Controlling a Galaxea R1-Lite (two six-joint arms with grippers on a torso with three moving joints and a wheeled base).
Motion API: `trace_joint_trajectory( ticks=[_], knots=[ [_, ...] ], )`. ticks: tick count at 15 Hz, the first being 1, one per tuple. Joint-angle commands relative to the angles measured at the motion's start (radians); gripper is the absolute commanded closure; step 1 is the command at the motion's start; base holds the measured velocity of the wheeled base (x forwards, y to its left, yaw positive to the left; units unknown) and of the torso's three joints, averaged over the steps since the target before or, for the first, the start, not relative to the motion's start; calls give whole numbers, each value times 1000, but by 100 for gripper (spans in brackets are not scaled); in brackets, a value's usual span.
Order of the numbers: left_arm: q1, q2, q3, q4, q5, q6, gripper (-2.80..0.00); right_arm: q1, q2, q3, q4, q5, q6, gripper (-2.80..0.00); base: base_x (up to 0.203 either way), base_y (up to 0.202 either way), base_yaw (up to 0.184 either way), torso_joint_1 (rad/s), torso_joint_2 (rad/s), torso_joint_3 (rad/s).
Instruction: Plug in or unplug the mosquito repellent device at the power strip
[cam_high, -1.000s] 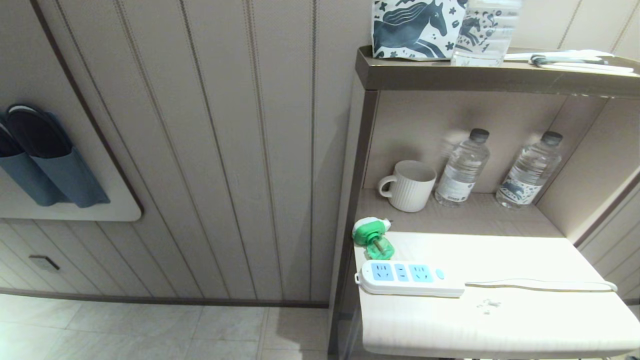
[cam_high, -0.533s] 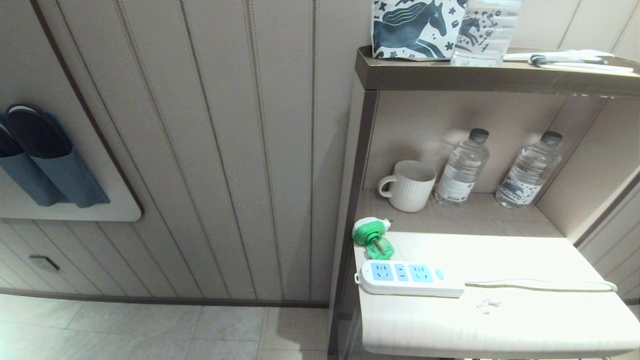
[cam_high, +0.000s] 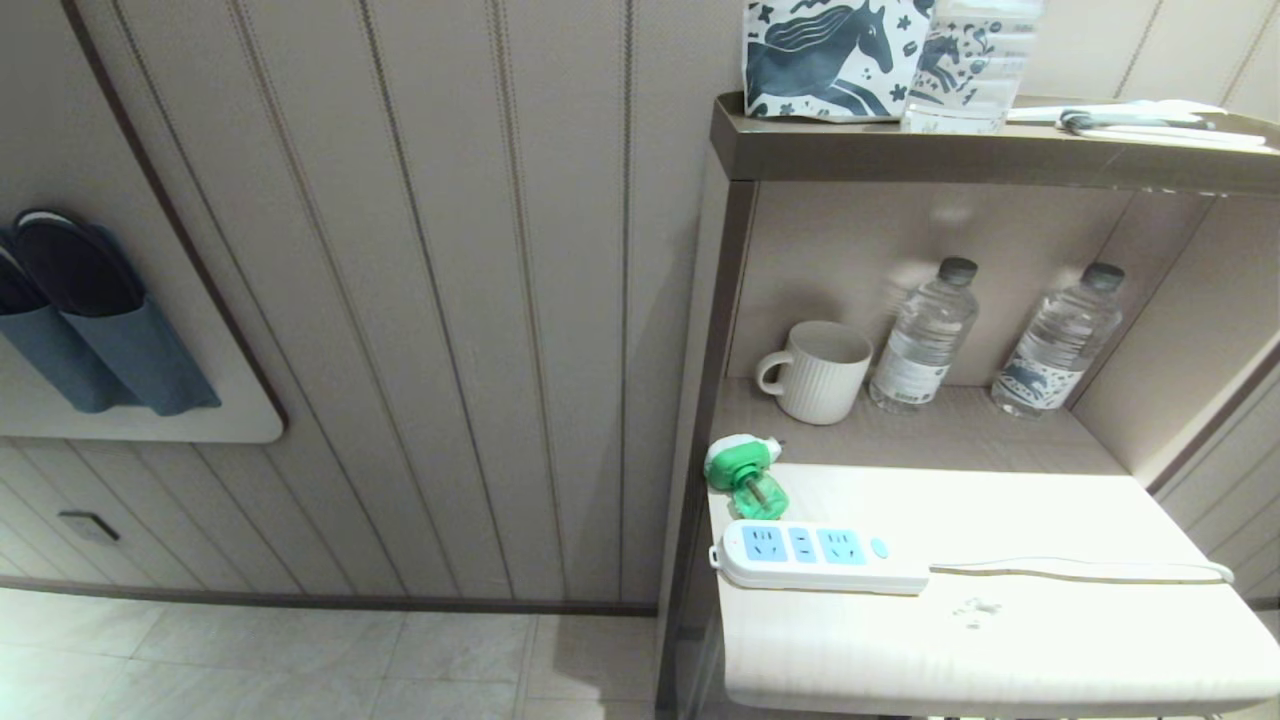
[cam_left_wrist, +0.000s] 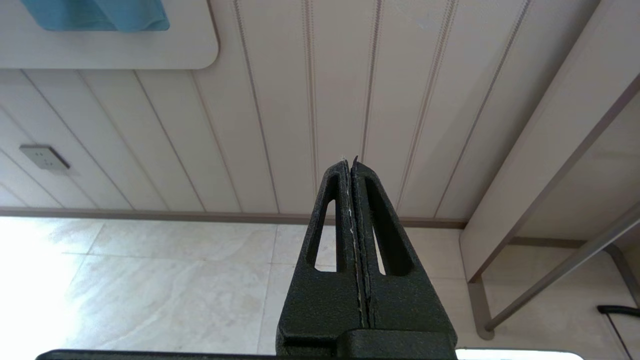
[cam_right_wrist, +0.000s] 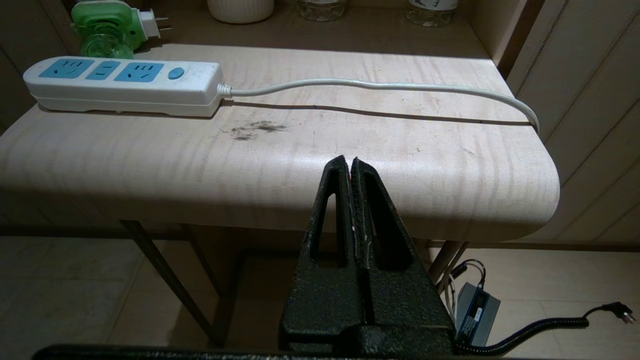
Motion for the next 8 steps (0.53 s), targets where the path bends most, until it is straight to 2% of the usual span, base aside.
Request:
trace_joint_trajectory(
  ticks=[1, 8],
  knots=[
    [2, 1, 0, 1, 0, 0, 0, 0, 1, 0, 0, -1, 2, 0, 0, 0, 0, 0, 0, 0],
    [2, 1, 0, 1, 0, 0, 0, 0, 1, 0, 0, -2, 5, 0, 0, 0, 0, 0, 0, 0]
  ],
)
